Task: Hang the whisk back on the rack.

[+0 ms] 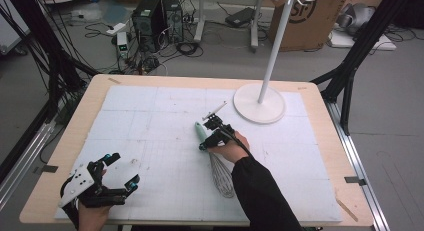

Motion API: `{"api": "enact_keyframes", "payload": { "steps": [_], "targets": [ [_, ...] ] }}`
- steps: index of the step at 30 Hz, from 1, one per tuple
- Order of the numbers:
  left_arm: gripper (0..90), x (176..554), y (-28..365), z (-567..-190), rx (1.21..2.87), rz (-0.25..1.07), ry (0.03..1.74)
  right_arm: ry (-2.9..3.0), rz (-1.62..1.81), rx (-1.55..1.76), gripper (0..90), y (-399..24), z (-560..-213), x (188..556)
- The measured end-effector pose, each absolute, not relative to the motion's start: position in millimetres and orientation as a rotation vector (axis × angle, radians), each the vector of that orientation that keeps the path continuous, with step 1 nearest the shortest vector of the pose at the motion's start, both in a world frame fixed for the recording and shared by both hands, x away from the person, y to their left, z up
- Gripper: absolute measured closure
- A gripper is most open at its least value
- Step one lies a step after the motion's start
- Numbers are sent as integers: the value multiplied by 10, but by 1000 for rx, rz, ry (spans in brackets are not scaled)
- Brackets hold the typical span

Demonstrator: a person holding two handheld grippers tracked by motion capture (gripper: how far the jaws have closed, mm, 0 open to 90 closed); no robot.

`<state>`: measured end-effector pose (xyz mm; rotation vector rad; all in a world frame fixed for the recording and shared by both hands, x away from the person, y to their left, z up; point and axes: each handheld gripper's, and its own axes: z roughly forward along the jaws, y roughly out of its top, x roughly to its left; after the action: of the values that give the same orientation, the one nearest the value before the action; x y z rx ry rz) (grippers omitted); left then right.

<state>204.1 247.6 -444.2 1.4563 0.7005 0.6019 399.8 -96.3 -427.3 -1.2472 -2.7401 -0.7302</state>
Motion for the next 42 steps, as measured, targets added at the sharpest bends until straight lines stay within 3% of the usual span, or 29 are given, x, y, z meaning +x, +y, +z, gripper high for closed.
{"api": "enact_keyframes", "payload": {
  "steps": [7, 19, 29, 42],
  "targets": [
    [47, 2038, 2481, -4443, 1454, 605, 703, -2767, -676, -1226, 558, -929, -4257, 4019],
    [47, 2028, 2494, -4443, 1451, 607, 710, -2761, -627, -1290, 688, -930, -4239, 4057],
    [47, 2023, 2507, -4443, 1448, 608, 712, -2803, -624, -1263, 694, -931, -4207, 4029],
    [47, 2016, 2514, -4444, 1449, 613, 716, -2728, -882, -1222, 694, -1195, -3870, 3915]
  ]
}}
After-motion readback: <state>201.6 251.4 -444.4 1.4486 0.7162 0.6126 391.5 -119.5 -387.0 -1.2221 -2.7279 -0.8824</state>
